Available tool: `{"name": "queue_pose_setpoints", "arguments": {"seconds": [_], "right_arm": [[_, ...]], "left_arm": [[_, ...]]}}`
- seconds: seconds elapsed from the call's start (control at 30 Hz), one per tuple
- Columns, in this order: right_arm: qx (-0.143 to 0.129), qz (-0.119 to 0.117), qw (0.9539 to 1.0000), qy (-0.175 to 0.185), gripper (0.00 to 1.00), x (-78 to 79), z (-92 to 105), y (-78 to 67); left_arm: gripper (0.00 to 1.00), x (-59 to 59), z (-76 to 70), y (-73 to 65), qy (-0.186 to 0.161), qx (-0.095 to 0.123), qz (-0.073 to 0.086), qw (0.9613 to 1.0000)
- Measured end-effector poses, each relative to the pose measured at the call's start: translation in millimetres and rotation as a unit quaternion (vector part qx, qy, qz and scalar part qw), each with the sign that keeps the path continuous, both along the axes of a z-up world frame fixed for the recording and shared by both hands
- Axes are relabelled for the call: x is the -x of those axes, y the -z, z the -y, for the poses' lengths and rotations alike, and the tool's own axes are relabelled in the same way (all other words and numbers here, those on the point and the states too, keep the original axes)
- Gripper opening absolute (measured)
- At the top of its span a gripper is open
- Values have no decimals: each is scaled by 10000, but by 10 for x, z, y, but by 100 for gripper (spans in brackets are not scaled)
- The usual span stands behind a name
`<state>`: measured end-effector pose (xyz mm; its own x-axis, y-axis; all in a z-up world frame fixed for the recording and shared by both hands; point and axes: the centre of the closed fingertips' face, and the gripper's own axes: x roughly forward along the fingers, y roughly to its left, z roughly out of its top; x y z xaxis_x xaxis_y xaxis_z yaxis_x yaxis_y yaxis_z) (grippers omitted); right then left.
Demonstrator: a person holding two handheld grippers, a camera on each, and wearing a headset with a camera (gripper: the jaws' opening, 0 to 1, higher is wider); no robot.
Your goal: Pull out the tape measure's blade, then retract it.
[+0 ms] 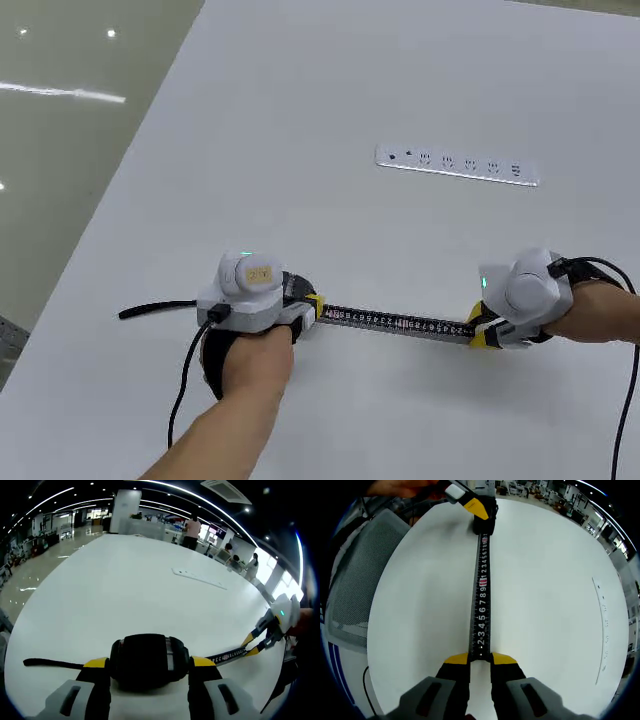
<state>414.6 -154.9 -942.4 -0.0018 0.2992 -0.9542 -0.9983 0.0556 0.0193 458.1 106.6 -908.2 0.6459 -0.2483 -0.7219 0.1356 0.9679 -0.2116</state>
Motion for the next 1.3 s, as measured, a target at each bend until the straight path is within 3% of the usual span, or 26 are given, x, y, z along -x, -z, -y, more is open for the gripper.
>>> {"name": "queue_pose_setpoints", "arguments": {"seconds": [0.8, 1.3], "right_arm": [[-24, 78, 10000, 28, 14, -34, -115, 2], [-190, 75, 9998, 65, 14, -64, -330, 7]], "left_arm": [[57, -7, 7, -2, 102, -11, 103, 9999], [57, -10, 6, -2, 144, -8, 112, 9998]]}}
